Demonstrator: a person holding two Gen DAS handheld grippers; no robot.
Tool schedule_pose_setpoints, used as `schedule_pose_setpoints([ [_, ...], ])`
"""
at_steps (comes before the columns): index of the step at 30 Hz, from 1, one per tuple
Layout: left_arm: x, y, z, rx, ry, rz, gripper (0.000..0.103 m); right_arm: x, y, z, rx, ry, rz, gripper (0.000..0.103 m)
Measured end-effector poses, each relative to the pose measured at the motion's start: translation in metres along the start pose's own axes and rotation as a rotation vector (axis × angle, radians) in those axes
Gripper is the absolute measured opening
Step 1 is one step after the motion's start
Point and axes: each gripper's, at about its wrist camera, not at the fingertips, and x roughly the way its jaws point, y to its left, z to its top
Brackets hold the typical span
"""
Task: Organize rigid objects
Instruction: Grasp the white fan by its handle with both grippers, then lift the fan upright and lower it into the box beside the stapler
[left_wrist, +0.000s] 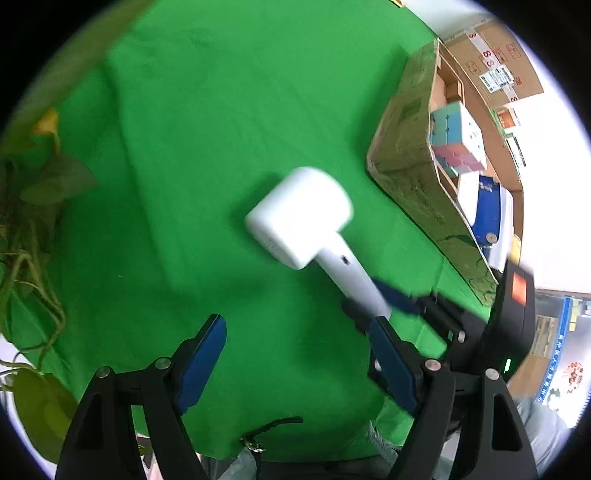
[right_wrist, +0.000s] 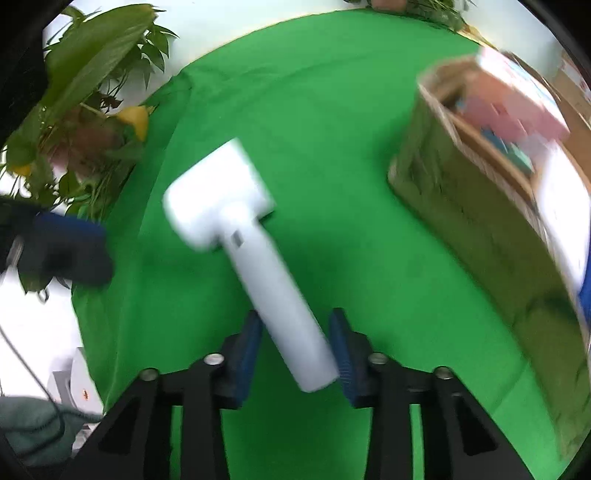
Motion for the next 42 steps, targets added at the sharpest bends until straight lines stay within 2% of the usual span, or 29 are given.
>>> schedule_pose_setpoints([
  [2,0.01,-0.008,-0.001,0.022,0.028,-0.011,0.08,-0.008,0.001,-0.022,0.044,0.003,-0.013,0.027],
  [9,0.058,-0.062,-0.009,0.149,0.161,-0.102,0.079,-0.035,-0.036,-0.104,0.391,0.005,-0.036,0.026],
  [13,0.088,-0.103,-0.02,0.23,0.24,-0.177,0.079,-0.049,-0.034,-0.139,0.464,-0.019,0.041,0.027],
  [14,0.092,-0.109,-0.023,0.242,0.254,-0.184,0.079,-0.053,-0.032,-0.144,0.465,-0.04,0.041,0.029],
  [16,0.101,-0.122,-0.027,0.276,0.276,-0.194,0.078,-0.058,-0.032,-0.153,0.478,-0.063,0.029,0.037],
  [18,0.109,-0.128,-0.029,0.283,0.281,-0.175,0.077,-0.057,-0.037,-0.161,0.508,-0.074,0.024,0.044],
  [19,0.112,-0.129,-0.029,0.276,0.279,-0.168,0.074,-0.055,-0.039,-0.164,0.525,-0.076,0.032,0.044],
  [21,0.118,-0.128,-0.027,0.245,0.284,-0.154,0.053,-0.05,-0.04,-0.166,0.537,-0.072,0.043,0.043],
  [23,0.124,-0.129,-0.028,0.244,0.302,-0.109,0.041,-0.047,-0.036,-0.162,0.519,-0.071,0.045,0.039],
  [25,0.124,-0.132,-0.029,0.269,0.284,-0.07,0.038,-0.043,-0.034,-0.16,0.519,-0.049,0.063,0.027],
  [27,0.122,-0.134,-0.03,0.291,0.275,-0.03,0.027,-0.041,-0.037,-0.16,0.536,-0.041,0.078,0.026],
  [31,0.105,-0.144,-0.033,0.282,0.241,-0.055,0.027,-0.05,-0.04,-0.164,0.556,-0.06,0.124,0.026],
  [36,0.064,-0.173,-0.035,0.332,0.161,-0.026,0.027,-0.082,-0.043,-0.165,0.534,-0.107,0.131,0.026],
  [39,0.032,-0.194,-0.027,0.365,0.099,-0.044,0.027,-0.117,-0.052,-0.177,0.53,-0.164,0.125,0.026],
  [42,0.004,-0.219,-0.014,0.397,0.043,-0.073,0.027,-0.152,-0.059,-0.172,0.532,-0.241,0.1,0.026],
])
